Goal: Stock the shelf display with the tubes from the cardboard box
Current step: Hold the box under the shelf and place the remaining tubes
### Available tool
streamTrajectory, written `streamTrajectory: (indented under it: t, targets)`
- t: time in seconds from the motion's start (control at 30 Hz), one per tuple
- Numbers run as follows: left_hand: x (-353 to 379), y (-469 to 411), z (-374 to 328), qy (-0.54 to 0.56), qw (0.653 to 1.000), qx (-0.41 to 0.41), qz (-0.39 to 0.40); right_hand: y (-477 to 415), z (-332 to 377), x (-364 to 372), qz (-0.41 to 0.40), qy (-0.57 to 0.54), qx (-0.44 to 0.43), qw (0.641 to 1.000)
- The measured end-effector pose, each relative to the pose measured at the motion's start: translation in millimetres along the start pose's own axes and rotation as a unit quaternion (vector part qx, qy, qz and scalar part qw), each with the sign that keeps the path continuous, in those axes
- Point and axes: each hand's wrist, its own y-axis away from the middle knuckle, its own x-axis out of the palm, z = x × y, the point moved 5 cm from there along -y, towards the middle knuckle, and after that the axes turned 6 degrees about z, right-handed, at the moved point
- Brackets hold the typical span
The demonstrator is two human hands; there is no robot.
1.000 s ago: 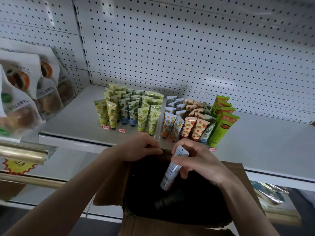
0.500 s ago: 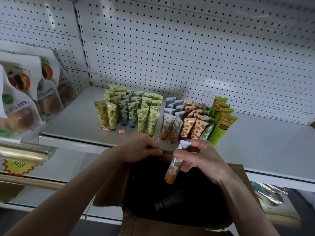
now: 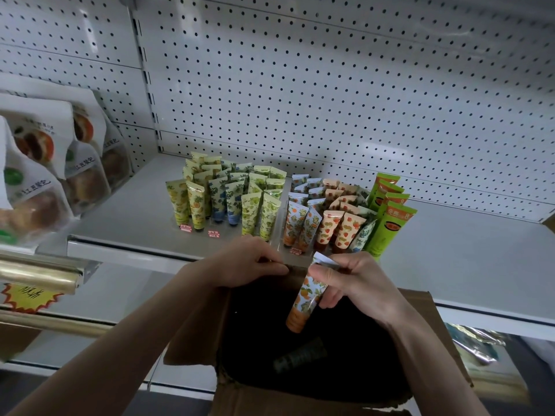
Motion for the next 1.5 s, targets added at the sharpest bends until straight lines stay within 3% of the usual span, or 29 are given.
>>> streamTrajectory:
  t: [0.17, 0.93, 1.5]
  targets:
    - [-1, 0, -2, 0.005, 1.0, 0.0, 0.003, 1, 1, -9, -0.066, 0.046, -0.03, 0.996]
    - [-10, 5, -2, 0.01, 1.0, 0.011, -0.023, -3, -14, -16, -0.016, 0.11, -0.039, 0.993]
    - [-8, 6, -3, 0.002, 1.0, 0.01, -0.023, -3, -20, -25, -0.038, 0.178, -0.031, 0.983]
